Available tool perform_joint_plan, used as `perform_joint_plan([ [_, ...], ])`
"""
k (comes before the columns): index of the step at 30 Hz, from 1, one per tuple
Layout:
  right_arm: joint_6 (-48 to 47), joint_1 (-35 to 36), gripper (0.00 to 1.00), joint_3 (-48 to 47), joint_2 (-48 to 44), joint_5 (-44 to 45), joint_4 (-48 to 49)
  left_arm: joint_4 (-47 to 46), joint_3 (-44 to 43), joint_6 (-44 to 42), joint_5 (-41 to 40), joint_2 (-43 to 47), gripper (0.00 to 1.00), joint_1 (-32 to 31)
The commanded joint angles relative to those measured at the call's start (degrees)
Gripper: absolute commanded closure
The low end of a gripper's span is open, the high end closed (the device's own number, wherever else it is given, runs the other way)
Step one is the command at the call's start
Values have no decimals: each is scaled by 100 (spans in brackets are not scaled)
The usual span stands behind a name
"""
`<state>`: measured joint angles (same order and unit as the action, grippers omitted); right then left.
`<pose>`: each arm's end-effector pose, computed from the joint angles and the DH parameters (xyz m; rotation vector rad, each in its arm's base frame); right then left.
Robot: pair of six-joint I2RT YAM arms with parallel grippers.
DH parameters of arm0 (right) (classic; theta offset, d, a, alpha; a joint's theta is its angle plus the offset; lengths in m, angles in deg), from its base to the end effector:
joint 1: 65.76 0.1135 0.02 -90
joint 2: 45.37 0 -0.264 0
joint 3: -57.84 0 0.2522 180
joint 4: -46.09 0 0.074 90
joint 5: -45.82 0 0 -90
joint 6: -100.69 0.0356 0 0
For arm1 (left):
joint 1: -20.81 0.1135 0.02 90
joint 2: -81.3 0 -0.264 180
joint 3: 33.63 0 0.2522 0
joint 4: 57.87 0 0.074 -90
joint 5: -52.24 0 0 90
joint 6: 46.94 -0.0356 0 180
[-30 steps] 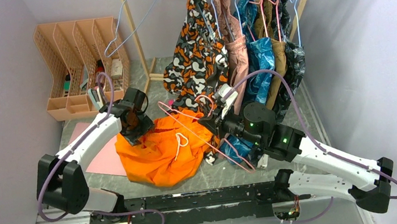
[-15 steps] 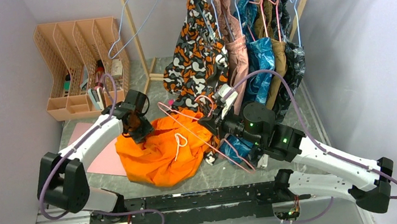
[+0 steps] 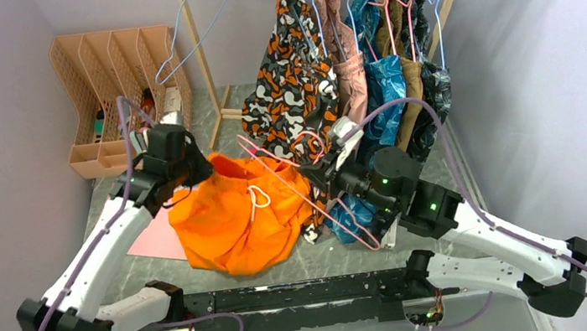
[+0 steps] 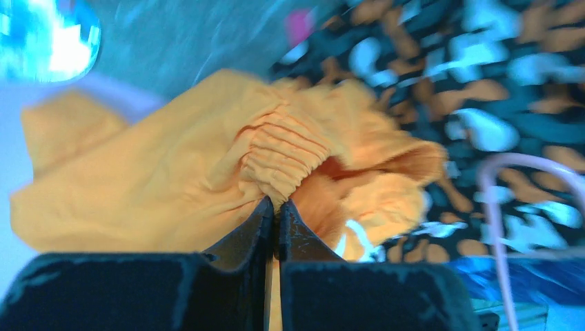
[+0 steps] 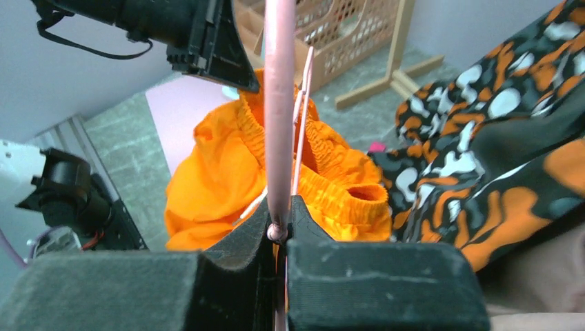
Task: Place the shorts on the hanger
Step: Hang the shorts on the hanger.
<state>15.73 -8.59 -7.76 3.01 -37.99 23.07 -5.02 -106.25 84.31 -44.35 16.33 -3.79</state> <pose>0.1086 0.1613 0.3745 -0.6810 1.5837 0.7240 0.2157 -0.0942 0.3087 -0.4027 2.3595 -0.4205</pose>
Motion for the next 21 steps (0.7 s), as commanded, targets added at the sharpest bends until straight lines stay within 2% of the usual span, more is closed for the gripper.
perform_joint_plan([
  [1, -450, -3, 100, -620, -373, 348, 197, -1311, -1122, -1434, 646, 445, 93, -36],
  [4, -615, -3, 100, -1061, -483, 399, 267, -1652, -1772, -1875, 1244, 496, 93, -34],
  [6, -616, -1, 100, -1178, -557, 392, 327, -1999, -1682, -2184, 1629, 696, 93, -36],
  [10, -499, -1, 100, -972, -670, 363, 239, -2129, -538, -2191, 1435, 1302, 93, -36],
  [15, -289, -1, 100, -598, -641, 65, -224, -1767, 884, -2266, 1028, 1771, 93, -36],
  [21, -219, 1, 100, -239, -417, -679, -944, -1510, 1278, -2565, 995, 1925, 93, -36],
])
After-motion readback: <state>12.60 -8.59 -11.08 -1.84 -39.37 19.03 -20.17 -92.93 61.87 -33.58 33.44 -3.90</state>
